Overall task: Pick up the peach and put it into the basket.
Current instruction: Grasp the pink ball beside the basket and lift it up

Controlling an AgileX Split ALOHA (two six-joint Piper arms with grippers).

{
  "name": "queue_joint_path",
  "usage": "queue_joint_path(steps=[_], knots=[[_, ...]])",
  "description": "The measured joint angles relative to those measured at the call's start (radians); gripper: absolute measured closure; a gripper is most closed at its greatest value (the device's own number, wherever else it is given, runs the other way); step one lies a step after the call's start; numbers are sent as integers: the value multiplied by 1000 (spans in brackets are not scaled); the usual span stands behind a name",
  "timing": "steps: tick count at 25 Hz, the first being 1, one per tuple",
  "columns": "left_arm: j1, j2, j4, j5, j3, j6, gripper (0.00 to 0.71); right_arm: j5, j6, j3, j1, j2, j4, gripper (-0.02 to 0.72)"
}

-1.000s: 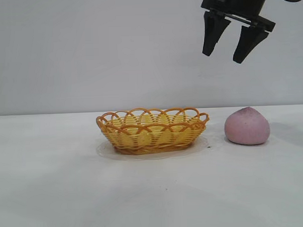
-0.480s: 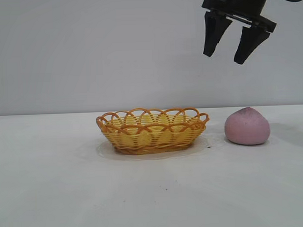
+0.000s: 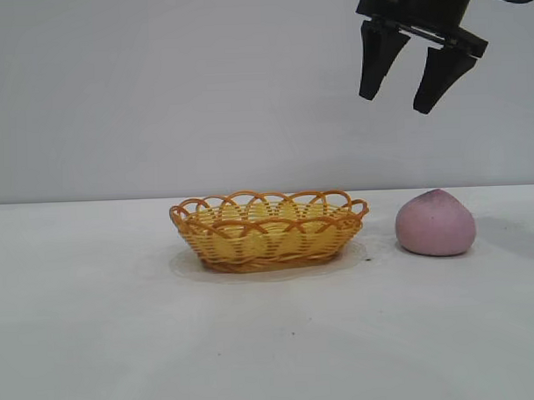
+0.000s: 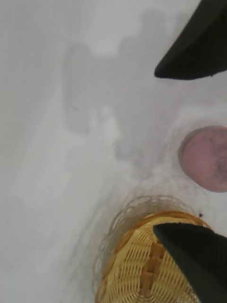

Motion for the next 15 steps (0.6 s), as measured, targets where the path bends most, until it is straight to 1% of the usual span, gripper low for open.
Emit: queue_joint_path(steps=[8,13,15], knots=[[0,-4,0,-19,6,0,268,25,0,0,0,0,2,148],[0,-4,0,-22,6,0,268,27,0,0,0,0,4,148],[0,-4,0,-22,6,0,268,27,0,0,0,0,23,148]])
